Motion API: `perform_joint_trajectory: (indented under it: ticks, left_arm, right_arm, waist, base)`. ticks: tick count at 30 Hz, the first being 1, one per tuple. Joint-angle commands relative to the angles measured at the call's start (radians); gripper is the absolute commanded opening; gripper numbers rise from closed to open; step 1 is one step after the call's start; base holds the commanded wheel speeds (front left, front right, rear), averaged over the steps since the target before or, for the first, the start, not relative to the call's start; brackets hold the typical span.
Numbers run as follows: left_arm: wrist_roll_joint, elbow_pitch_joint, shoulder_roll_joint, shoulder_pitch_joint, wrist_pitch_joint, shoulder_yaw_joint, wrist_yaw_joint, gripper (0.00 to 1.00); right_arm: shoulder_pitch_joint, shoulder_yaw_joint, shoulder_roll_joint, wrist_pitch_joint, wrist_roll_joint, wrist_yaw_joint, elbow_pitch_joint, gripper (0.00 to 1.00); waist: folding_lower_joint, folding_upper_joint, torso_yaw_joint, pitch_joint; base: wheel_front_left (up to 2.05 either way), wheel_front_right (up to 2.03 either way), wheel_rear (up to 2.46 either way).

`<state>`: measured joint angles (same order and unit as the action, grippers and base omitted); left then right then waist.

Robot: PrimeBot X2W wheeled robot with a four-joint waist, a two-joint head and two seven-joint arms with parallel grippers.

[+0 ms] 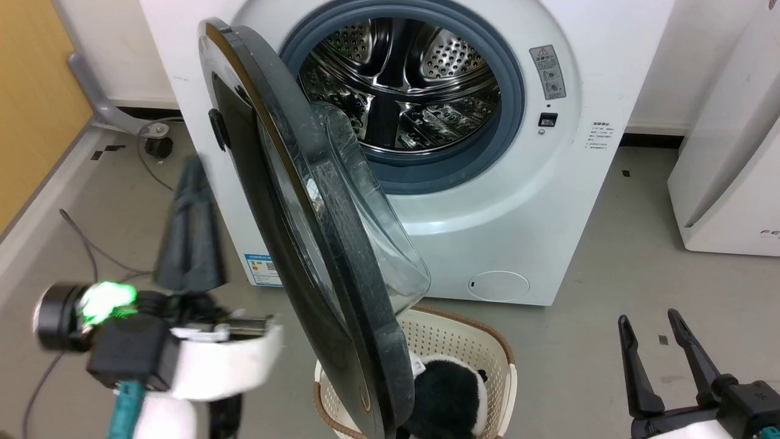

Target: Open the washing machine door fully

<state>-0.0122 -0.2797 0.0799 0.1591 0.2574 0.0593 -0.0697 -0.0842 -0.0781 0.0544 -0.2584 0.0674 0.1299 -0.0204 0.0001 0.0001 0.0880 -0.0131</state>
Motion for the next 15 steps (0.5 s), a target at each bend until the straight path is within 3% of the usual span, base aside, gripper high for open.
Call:
perform_joint_trajectory:
  ticks: [1, 7, 15]
  left_arm:
    - [-0.010, -0.033, 0.003, 0.024, 0.004, 0.032, 0.013, 0.00]
    - [-0.025, -0.116, -0.006, 0.056, 0.004, 0.198, 0.064, 0.00]
    - [-0.031, -0.104, -0.012, 0.023, 0.004, 0.403, 0.122, 0.00]
  right_arm:
    - [-0.016, -0.001, -0.004, -0.003, 0.003, 0.001, 0.003, 1.00]
    - [-0.015, 0.000, -0.004, -0.003, 0.001, 0.001, 0.003, 1.00]
    - [-0.023, -0.008, -0.004, -0.003, 0.003, 0.001, 0.011, 1.00]
  waist:
    - [-0.0001, -0.0001, -0.001, 0.000]
    - [-0.0001, -0.0001, -0.007, -0.002]
    - [-0.0001, -0.0001, 0.000, -0.006]
  base:
    - [0.00, 0.00, 0.00]
    - [0.00, 0.00, 0.00]
    - [0.00, 0.00, 0.00]
